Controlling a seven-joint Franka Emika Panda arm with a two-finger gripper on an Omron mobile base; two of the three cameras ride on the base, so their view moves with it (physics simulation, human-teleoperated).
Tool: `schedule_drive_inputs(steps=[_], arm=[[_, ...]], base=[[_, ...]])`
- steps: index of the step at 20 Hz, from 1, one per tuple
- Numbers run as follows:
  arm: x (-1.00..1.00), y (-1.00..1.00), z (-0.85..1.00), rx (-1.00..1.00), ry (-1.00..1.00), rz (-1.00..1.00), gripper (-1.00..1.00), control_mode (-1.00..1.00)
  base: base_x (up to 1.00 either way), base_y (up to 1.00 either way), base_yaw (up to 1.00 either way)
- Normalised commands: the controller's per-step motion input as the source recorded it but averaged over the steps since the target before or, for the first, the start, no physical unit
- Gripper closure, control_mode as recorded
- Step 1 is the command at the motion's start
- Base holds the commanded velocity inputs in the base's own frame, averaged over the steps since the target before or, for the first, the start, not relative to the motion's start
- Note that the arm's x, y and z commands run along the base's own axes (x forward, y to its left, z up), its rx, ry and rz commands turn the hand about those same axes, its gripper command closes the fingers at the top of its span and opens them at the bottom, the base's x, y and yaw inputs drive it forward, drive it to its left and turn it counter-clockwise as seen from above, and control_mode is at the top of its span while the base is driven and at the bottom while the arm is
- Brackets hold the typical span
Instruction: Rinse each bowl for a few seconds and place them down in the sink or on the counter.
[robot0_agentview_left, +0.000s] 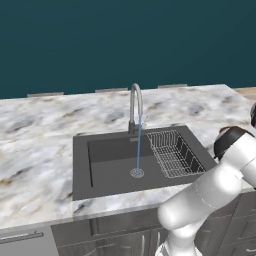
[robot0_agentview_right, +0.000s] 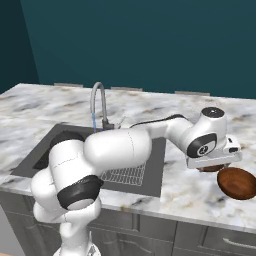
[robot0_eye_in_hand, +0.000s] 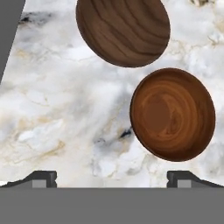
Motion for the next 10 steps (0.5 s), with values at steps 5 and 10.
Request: schedule_drive_inputs(steps=[5, 10], arm=[[0.09, -0.02, -0.21, -0.01, 0.00, 0.08, -1.00, -1.00], [0.08, -0.08, -0.18, 0.00, 0.00, 0.09, -1.00, -1.00]], base=[[0.00, 0.00, 0.00], [0.00, 0.00, 0.00]])
